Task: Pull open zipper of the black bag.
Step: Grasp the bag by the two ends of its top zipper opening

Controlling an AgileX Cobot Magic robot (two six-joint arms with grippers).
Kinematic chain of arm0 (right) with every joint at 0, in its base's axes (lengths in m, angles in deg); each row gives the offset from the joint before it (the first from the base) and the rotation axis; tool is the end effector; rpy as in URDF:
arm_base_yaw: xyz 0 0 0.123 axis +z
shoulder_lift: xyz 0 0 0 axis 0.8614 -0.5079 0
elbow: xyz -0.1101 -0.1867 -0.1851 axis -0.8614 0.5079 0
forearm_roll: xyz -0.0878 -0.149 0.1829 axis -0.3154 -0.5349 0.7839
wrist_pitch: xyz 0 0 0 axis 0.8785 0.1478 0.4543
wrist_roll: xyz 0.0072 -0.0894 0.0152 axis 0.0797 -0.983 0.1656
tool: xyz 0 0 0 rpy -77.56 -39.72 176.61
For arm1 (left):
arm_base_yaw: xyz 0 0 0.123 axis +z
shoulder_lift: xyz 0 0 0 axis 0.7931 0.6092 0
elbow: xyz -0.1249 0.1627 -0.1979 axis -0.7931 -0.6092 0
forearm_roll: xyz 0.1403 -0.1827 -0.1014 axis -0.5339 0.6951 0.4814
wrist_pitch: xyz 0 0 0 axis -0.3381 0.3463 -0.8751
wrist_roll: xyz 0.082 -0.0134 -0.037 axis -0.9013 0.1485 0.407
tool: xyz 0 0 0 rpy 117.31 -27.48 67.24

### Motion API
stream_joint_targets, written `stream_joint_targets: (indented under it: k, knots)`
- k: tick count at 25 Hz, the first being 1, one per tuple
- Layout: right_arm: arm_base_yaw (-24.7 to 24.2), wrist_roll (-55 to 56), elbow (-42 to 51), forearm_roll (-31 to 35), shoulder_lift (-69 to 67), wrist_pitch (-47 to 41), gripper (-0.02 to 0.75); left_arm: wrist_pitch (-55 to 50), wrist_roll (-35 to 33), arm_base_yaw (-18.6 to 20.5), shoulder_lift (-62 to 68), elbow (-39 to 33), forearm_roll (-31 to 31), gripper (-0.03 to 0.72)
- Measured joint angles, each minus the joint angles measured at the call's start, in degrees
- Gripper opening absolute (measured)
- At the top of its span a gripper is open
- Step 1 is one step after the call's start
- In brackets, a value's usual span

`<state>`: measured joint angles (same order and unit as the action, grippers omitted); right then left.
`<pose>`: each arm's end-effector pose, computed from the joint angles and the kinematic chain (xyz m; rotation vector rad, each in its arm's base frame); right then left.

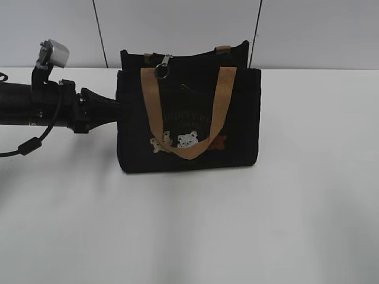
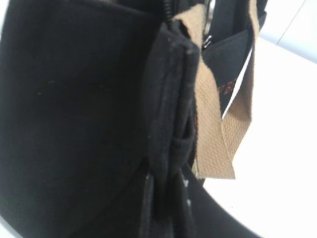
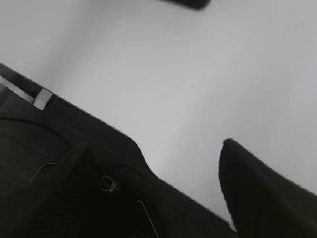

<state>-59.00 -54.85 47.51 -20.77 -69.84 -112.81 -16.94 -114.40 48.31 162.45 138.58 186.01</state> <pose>0.0489 0.0359 0.2697 -0.5870 2.2750 0.3207 0.3400 -0.0991 0.1542 0.9247 1.8345 -0.8713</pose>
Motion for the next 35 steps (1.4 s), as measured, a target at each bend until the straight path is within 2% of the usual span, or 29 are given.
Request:
stream_joint_targets:
  k: [3,10,15,18,24,35]
  knots:
    - [0.00,-9.06,-0.81,8.17,-6.25,5.27,0.594,0.00,0.00,0.00,0.00,0.00,0.00,0.050]
    - [0.14,-37.60,-1.20,33.00,-22.14,13.13,0.594,0.00,0.00,0.00,0.00,0.00,0.00,0.048]
    - [4.61,-58.79,-1.26,50.20,-33.76,16.89,0.594,0.00,0.00,0.00,0.00,0.00,0.00,0.048]
    - [7.67,-68.37,-2.13,57.28,-40.52,18.38,0.594,0.00,0.00,0.00,0.00,0.00,0.00,0.048]
    - [11.00,-73.96,-11.23,61.34,-53.53,19.94,0.594,0.00,0.00,0.00,0.00,0.00,0.00,0.048]
    - [12.07,-74.36,-27.44,64.17,-72.43,18.79,0.594,0.00,0.00,0.00,0.00,0.00,0.00,0.048]
